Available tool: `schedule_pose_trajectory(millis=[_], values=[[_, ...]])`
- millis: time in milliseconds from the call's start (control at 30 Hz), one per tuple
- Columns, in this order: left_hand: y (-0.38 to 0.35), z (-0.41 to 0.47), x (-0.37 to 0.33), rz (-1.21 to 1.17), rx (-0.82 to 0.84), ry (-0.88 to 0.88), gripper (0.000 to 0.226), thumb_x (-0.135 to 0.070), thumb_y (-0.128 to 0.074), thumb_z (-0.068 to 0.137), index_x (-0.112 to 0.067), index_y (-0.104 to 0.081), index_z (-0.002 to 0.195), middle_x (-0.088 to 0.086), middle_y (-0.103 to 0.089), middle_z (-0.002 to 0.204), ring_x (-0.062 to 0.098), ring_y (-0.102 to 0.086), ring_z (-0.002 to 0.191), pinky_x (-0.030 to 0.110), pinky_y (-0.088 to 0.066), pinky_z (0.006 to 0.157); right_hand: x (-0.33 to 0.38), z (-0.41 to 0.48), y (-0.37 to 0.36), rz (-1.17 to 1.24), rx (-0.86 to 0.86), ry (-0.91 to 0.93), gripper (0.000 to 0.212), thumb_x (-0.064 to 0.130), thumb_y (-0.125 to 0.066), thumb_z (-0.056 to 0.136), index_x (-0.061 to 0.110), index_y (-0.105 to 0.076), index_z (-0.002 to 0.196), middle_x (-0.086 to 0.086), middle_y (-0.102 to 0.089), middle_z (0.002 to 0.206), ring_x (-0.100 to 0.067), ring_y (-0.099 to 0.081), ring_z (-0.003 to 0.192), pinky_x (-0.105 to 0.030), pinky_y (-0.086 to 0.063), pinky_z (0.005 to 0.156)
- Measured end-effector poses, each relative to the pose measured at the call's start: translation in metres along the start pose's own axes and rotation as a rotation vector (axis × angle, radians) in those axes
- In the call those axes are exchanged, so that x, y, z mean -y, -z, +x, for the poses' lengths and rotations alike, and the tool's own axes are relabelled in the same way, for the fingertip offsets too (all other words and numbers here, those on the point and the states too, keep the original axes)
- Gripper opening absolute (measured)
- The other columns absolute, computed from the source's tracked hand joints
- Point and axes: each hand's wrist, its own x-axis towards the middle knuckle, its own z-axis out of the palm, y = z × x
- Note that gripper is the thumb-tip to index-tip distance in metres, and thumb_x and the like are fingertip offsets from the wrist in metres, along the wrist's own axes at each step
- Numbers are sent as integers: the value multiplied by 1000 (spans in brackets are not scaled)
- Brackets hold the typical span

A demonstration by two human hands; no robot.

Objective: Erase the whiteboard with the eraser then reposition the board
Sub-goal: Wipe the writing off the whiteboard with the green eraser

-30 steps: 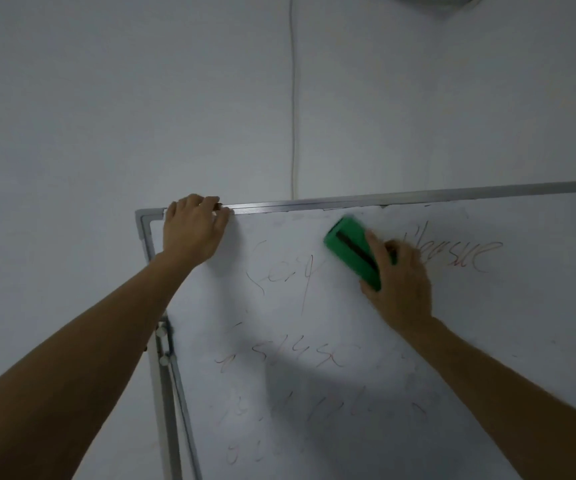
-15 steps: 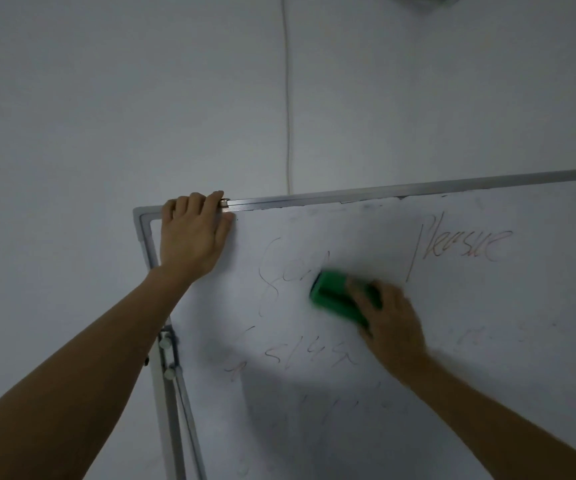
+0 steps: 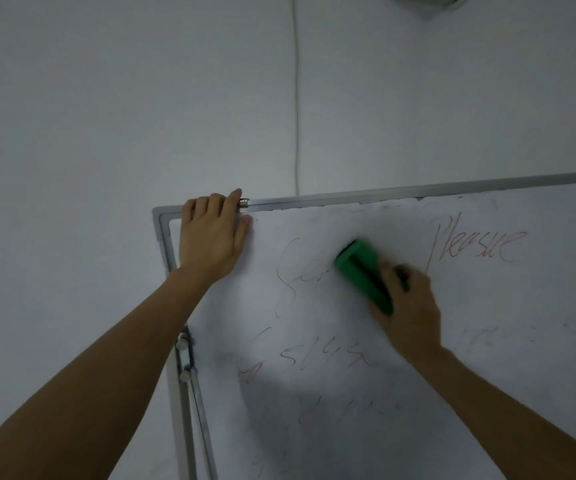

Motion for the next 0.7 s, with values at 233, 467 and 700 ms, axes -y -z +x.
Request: schedule_pose_trajectory(millis=[233, 467, 700], values=[[2, 1, 8, -32, -16, -29, 44, -28, -36, 96, -5, -51, 131, 10, -63, 105, 32, -56, 95, 40, -32, 94, -14, -22, -6, -104, 164, 338, 94, 26, -87, 62, 29, -37, 141, -18, -50, 121, -33, -52, 102, -44, -55, 81], [-4, 2, 5, -28, -58, -26, 39, -22, -38, 94, -4, -54, 125, 9, -63, 102, 31, -56, 92, 38, -31, 93, 13, 18, 2, 20, -49, -120, 97, 26, -85, 66, 19, -31, 147, -23, -48, 121, -37, -52, 101, -39, -51, 74], [6, 2, 21, 42, -16, -62, 43, -30, -37, 96, -6, -54, 126, 10, -65, 99, 32, -59, 91, 43, -31, 98, 17, -26, -15, -52, 149, 331, 95, 27, -88, 60, 28, -38, 140, -16, -50, 119, -33, -57, 98, -43, -55, 79]])
